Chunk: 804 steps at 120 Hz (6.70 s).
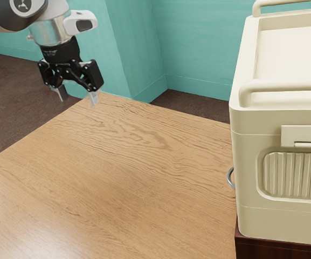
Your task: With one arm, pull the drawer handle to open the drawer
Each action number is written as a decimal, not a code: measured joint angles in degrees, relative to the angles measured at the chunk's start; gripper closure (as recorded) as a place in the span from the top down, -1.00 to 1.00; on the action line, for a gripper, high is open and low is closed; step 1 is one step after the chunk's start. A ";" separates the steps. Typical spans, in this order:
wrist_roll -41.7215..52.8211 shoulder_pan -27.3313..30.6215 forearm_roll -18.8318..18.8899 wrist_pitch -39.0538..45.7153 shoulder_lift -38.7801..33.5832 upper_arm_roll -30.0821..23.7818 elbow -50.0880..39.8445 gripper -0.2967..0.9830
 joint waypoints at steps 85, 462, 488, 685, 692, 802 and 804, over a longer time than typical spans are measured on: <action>-2.29 2.59 -1.50 5.33 -0.69 -3.89 1.25 0.51; -35.35 -5.24 -17.75 58.37 -9.49 -22.00 -44.55 -0.26; -34.91 -5.03 -17.72 58.11 -9.82 -21.91 -44.59 -0.51; -36.43 -4.25 -16.91 56.87 -20.73 -15.55 -55.19 -0.69; -36.41 -4.17 -16.90 56.87 -21.28 -15.41 -55.73 -0.69; -37.01 -4.04 -14.81 56.36 -26.40 -11.16 -60.66 -0.69; -37.02 -4.01 -14.82 56.33 -26.40 -11.01 -60.67 -0.69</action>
